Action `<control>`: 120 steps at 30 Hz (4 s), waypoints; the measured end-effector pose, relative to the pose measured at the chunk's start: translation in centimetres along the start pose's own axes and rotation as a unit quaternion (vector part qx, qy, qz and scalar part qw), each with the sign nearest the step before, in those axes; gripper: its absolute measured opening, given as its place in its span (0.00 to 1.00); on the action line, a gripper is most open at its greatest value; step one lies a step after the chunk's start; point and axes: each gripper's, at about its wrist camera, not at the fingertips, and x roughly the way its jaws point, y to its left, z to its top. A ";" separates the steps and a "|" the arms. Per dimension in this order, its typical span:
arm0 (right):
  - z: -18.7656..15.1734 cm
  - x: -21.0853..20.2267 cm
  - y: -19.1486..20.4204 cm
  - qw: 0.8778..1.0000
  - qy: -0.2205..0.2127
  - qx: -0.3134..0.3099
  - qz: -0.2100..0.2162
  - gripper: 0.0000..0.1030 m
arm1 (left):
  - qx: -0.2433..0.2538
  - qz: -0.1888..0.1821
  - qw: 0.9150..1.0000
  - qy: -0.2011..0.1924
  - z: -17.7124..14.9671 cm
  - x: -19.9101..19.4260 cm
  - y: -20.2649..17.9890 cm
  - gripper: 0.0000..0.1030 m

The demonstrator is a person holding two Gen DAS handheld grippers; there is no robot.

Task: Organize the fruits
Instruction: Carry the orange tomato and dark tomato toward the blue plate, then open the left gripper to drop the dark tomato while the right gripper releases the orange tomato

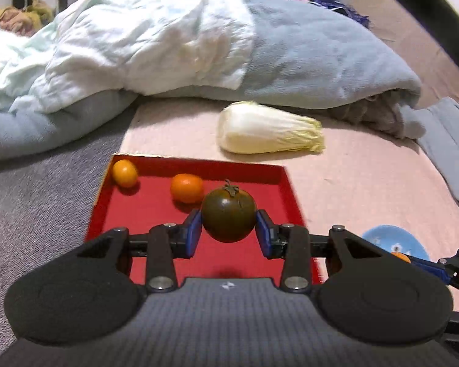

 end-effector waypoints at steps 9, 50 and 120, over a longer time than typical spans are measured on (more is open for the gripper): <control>-1.4 -4.8 -4.0 0.999 -0.023 0.029 -0.038 0.33 | 0.016 -0.030 0.999 -0.006 -0.3 -1.7 -4.6 0.43; -6.7 -2.7 -13.6 0.994 -0.031 0.081 -0.070 0.34 | 0.150 -0.096 0.981 0.078 -7.0 1.7 -17.0 0.43; -8.5 0.0 -14.7 0.995 -0.025 0.064 -0.077 0.49 | 0.151 -0.077 0.984 0.061 -6.6 1.1 -13.3 0.60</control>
